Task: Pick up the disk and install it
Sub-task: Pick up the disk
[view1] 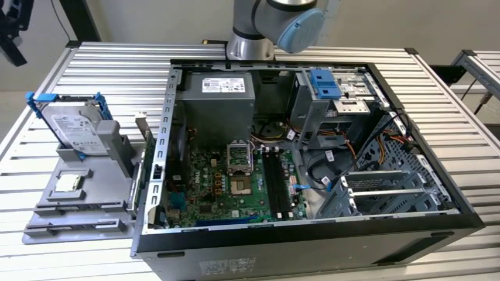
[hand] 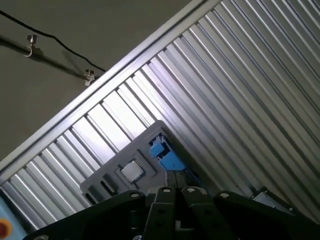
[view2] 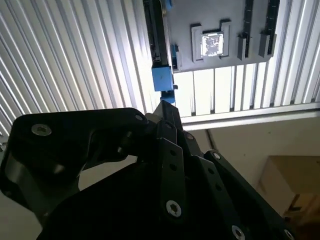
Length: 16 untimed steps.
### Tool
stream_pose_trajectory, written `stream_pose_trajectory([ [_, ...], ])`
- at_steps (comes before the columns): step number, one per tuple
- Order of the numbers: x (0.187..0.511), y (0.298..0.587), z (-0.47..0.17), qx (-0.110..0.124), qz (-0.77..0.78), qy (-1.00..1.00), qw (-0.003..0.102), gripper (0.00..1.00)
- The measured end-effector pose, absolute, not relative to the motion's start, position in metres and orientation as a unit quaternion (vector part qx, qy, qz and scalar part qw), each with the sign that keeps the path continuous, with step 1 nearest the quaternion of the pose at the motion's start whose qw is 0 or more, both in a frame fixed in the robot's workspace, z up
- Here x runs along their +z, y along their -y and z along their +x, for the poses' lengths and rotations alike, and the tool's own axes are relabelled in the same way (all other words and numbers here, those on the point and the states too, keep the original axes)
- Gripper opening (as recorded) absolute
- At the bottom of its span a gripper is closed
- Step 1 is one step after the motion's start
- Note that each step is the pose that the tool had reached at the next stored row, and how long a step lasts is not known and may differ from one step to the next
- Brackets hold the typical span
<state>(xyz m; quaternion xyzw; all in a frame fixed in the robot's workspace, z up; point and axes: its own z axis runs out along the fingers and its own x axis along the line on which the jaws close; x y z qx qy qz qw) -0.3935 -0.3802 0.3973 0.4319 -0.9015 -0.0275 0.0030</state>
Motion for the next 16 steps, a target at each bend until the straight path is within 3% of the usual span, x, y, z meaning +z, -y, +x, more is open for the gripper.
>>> stream_pose_trajectory([
  [10, 0.3973, 0.3803, -0.3935, -0.004, 0.496, 0.868, 0.014, 0.0],
  [16, 0.3969, 0.3803, -0.3934, 0.003, 0.54, 0.841, 0.01, 0.0],
])
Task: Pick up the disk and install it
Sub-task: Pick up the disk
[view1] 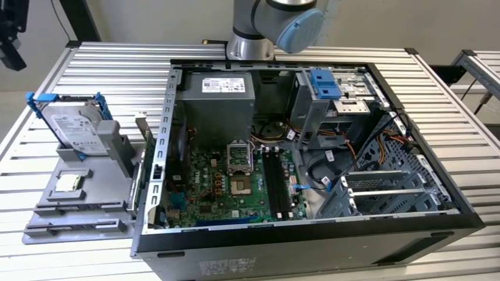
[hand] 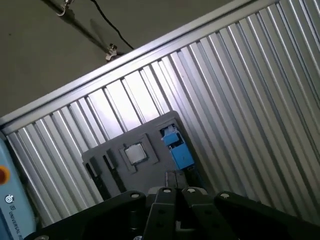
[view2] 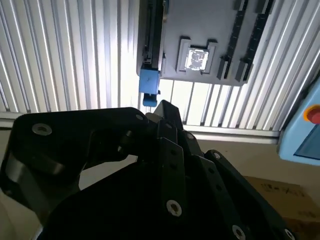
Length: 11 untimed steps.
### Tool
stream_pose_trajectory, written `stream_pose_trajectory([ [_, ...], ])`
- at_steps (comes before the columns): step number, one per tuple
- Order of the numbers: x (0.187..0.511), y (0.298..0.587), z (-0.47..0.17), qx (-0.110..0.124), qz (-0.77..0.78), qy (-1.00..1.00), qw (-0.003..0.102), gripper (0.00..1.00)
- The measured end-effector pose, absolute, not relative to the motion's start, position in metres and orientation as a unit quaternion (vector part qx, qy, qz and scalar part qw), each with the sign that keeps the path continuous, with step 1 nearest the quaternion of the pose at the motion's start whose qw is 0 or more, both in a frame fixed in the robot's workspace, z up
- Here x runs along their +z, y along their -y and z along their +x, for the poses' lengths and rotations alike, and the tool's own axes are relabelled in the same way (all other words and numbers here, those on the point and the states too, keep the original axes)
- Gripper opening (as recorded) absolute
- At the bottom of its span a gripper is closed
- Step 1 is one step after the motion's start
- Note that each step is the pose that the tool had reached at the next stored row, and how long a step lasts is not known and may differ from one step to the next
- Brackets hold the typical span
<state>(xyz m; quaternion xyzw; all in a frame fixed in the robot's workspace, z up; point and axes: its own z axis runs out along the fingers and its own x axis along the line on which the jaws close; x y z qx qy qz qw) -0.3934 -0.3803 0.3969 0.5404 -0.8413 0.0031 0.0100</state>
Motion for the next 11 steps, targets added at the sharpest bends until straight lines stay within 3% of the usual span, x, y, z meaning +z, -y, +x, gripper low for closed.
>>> stream_pose_trajectory([
  [11, 0.3941, 0.3803, -0.3934, 0.005, 0.621, 0.783, 0.008, 0.0],
])
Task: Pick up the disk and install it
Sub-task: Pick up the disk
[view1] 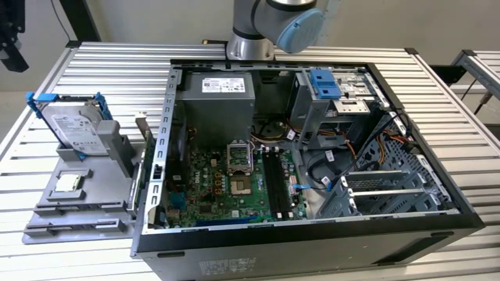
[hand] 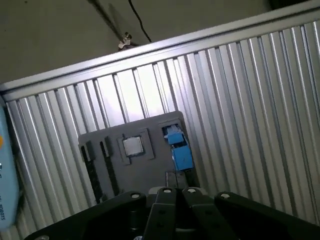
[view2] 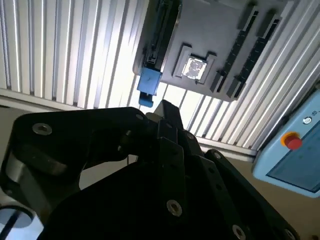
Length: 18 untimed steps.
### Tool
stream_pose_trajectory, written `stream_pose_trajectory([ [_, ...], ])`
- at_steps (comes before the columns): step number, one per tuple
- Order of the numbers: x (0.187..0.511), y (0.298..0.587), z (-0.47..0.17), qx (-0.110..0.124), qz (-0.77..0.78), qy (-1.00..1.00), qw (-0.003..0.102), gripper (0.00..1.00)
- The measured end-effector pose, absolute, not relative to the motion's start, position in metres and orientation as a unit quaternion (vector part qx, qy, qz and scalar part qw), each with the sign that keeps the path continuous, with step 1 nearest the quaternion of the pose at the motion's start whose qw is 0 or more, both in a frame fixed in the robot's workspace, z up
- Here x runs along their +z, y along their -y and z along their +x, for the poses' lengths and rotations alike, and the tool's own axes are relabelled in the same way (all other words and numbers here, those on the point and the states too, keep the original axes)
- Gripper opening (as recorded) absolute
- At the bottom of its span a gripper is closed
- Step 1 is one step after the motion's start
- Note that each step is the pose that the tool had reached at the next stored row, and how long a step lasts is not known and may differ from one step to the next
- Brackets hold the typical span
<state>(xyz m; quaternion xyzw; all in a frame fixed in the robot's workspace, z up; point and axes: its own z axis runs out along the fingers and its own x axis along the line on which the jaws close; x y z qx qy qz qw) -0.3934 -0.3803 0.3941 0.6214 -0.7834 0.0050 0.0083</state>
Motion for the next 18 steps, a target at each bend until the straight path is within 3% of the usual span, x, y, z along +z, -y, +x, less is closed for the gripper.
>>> stream_pose_trajectory([
  [13, 0.3901, 0.3803, -0.3935, 0.006, 0.707, 0.707, 0.005, 0.0],
  [18, 0.3892, 0.3803, -0.3934, -0.013, 0.714, 0.7, -0.014, 0.0],
])
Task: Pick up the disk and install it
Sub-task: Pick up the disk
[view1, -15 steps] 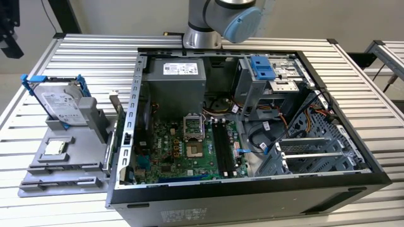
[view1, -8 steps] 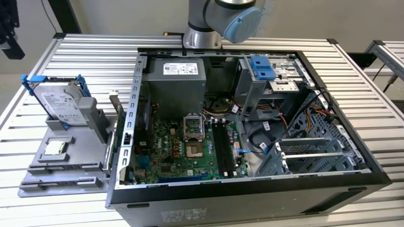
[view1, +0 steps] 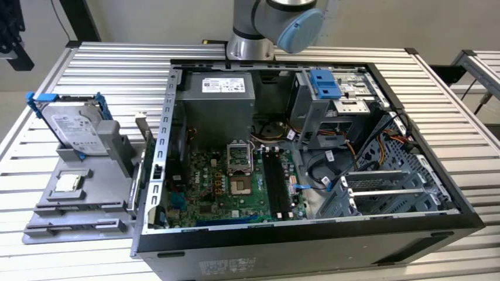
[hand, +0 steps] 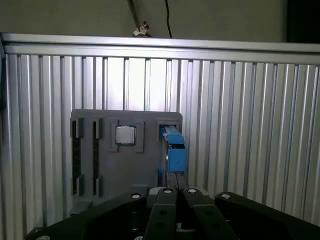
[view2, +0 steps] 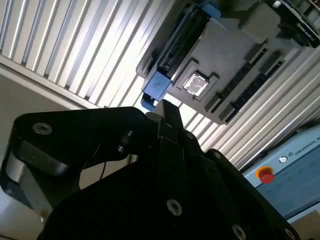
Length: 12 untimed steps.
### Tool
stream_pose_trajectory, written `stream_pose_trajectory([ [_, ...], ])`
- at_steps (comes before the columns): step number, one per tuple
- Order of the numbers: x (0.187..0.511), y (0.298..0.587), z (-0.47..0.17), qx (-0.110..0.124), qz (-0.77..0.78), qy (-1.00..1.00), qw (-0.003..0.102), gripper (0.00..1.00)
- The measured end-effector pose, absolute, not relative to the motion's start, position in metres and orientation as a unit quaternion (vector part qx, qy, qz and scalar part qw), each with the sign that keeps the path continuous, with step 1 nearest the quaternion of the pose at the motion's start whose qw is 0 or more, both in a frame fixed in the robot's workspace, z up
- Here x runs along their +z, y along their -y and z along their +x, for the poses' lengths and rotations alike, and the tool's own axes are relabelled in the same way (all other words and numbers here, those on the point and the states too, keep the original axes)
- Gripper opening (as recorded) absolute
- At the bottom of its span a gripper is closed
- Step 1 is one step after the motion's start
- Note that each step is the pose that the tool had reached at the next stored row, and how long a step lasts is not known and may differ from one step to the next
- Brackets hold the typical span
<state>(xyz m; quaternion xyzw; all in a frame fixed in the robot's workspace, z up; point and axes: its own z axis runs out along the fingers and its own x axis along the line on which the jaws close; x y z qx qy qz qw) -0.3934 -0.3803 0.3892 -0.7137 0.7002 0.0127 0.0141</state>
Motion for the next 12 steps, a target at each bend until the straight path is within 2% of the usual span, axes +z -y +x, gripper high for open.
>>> stream_pose_trajectory([
  [1, 0.389, 0.3803, -0.3934, 0.016, -0.714, -0.7, 0.017, 0.0],
  [3, 0.3888, 0.3802, -0.3934, 0.017, -0.714, -0.7, 0.016, 0.0],
  [7, 0.3888, 0.3803, -0.3935, 0.034, -0.713, -0.7, 0.0, 0.0],
  [10, 0.3888, 0.3803, -0.3934, 0.034, -0.714, -0.7, -0.001, 0.0],
  [12, 0.3889, 0.3803, -0.3934, 0.029, -0.716, -0.698, -0.006, 0.0],
])
